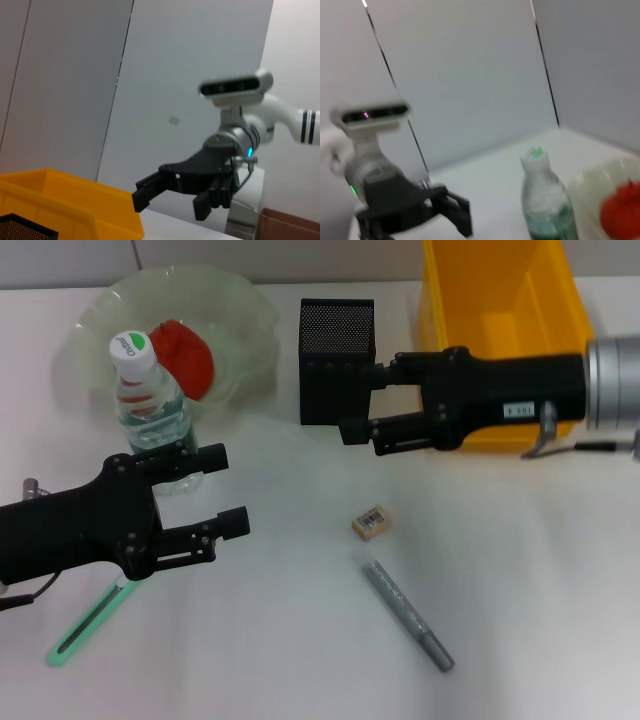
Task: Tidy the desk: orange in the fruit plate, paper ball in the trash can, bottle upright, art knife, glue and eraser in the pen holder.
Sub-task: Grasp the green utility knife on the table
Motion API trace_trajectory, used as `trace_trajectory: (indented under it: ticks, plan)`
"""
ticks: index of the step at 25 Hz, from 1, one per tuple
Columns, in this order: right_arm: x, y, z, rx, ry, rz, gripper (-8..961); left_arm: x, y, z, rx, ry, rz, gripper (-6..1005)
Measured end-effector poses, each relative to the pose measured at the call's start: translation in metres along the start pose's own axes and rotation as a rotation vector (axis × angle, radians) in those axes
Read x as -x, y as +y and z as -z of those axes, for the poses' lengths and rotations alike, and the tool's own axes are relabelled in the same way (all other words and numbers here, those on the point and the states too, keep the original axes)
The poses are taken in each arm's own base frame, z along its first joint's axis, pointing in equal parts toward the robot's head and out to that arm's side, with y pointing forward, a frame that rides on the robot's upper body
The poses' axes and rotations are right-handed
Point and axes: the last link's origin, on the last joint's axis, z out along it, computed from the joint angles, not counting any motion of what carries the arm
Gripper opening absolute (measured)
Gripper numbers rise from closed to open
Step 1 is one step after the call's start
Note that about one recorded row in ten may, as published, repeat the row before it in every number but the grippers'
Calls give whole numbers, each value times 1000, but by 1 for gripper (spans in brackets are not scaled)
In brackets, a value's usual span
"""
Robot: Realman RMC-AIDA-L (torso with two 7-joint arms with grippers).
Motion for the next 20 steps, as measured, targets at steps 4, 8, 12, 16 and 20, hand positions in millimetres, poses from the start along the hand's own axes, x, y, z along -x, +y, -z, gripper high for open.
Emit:
trace_trajectory:
  ticks: [4, 8, 12, 16, 20]
  plan:
    - [33, -1, 2, -79, 144, -1, 829, 2, 1, 1, -5, 0, 5, 778]
    - [58, -6, 5, -180, 226, -33, 829, 2, 1, 1, -8, -1, 7, 778]
    - [70, -10, 2, -251, 338, -37, 829, 4, 2, 3, -15, -2, 13, 778]
    - [71, -11, -7, -269, 422, -34, 829, 5, 2, 3, -17, -3, 14, 778]
    - [69, -10, -11, -267, 431, -32, 829, 5, 2, 3, -20, -3, 13, 779]
